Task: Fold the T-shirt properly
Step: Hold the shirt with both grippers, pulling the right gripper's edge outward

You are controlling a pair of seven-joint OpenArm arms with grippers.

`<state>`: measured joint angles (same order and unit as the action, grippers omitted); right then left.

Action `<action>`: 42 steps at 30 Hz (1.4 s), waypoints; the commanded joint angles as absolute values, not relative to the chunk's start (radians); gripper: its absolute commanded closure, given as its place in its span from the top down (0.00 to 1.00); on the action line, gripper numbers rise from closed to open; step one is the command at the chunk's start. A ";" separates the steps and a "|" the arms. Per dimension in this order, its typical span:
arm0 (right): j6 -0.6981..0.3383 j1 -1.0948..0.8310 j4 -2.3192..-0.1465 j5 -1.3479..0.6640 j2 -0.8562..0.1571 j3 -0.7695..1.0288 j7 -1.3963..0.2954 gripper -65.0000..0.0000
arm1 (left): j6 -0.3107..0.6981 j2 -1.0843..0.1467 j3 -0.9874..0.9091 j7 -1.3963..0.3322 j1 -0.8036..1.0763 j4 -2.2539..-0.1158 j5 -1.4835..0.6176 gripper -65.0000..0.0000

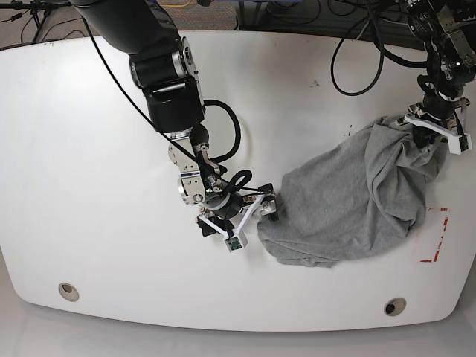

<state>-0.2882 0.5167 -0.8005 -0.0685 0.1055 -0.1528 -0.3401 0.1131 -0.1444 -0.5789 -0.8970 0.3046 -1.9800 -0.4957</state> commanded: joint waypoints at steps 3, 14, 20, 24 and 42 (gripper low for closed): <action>-0.291 0.553 -0.800 -0.128 0.099 -0.154 -0.289 0.98 | 0.116 -0.177 -0.585 -0.878 0.302 -1.997 -0.506 0.06; -0.291 0.536 -0.794 -0.193 0.097 -0.154 -0.216 0.81 | 0.116 -0.179 -0.585 -0.878 0.302 -1.997 -0.506 0.06; -0.291 0.526 -0.794 -0.193 0.099 -0.154 -0.188 0.80 | 0.116 -0.179 -0.585 -0.878 0.302 -1.997 -0.506 0.06; -0.291 0.522 -0.792 -0.191 0.101 -0.154 -0.180 0.80 | 0.116 -0.179 -0.585 -0.878 0.302 -1.997 -0.506 0.06; -0.289 0.532 -0.656 -0.182 0.122 -0.157 -0.058 0.79 | 0.116 -0.179 -0.585 -0.878 0.303 -1.997 -0.506 0.06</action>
<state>-0.2874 0.5037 -0.6510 -0.1730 0.1173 -0.1570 -0.0803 0.1131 -0.1673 -0.5816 -0.8970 0.3050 -1.9800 -0.4957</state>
